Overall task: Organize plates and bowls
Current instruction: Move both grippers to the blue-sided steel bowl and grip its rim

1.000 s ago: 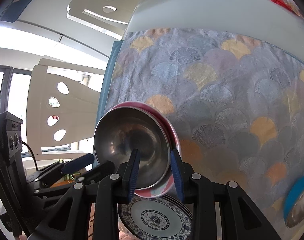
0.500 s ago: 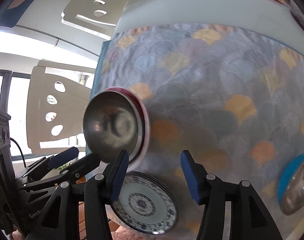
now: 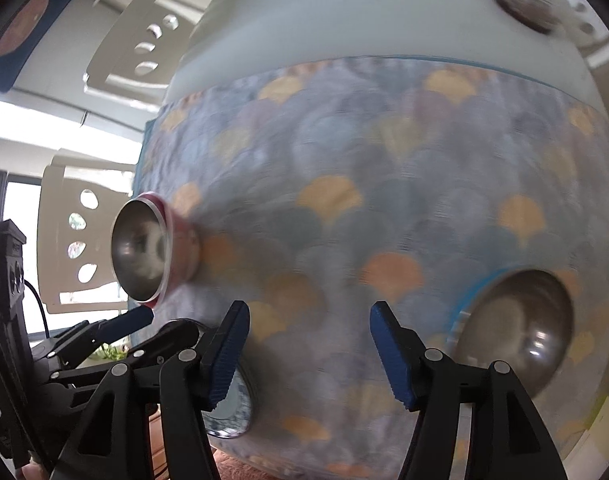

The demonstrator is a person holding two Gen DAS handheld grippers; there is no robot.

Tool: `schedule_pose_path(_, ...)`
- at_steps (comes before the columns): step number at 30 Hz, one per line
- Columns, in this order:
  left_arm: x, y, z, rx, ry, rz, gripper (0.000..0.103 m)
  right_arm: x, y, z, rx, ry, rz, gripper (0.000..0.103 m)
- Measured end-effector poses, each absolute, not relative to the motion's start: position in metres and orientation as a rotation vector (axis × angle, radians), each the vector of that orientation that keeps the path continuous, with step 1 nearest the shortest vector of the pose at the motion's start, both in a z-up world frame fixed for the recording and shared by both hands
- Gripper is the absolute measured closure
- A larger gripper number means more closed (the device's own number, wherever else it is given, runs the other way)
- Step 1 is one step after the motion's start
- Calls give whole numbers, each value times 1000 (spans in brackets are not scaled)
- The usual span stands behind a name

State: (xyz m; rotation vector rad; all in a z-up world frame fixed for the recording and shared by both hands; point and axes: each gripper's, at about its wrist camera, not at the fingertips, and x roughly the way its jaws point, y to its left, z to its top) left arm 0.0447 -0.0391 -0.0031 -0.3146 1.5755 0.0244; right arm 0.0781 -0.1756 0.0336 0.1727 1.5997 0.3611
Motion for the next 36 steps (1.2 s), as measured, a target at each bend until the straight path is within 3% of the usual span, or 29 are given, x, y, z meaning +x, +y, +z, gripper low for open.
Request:
schedule_pose_path(17, 62, -143, -14, -238, 1606, -86, 39, 70, -305, 19, 318, 1592, 225, 42)
schedule_pose_path(36, 88, -229, -47, -129, 1584, -248, 38, 49, -384, 12, 575, 1446, 110, 42)
